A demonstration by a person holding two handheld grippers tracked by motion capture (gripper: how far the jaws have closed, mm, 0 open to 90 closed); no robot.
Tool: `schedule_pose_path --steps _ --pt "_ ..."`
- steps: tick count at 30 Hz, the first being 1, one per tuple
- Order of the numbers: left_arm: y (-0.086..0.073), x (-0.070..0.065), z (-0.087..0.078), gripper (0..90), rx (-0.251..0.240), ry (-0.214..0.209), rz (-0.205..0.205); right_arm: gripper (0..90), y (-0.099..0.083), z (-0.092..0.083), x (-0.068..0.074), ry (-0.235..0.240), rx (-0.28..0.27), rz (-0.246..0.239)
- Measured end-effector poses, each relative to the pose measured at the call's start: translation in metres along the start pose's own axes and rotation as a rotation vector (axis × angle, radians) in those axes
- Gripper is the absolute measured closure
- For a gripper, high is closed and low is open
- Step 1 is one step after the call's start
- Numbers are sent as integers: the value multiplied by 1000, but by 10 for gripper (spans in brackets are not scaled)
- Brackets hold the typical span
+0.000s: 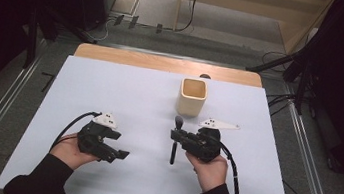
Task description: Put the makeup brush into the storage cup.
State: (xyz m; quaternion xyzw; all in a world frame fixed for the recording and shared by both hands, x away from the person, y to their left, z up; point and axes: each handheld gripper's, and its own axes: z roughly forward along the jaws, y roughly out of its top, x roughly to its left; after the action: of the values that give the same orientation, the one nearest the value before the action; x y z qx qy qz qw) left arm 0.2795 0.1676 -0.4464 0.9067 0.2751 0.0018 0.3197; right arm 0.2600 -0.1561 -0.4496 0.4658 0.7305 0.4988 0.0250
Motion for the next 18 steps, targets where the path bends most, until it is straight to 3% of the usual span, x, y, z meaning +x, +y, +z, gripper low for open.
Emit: schedule_pose_path --steps 18 --pt "-20 12 -14 271 -5 32 19 778 1 -3 -3 7 -7 7"
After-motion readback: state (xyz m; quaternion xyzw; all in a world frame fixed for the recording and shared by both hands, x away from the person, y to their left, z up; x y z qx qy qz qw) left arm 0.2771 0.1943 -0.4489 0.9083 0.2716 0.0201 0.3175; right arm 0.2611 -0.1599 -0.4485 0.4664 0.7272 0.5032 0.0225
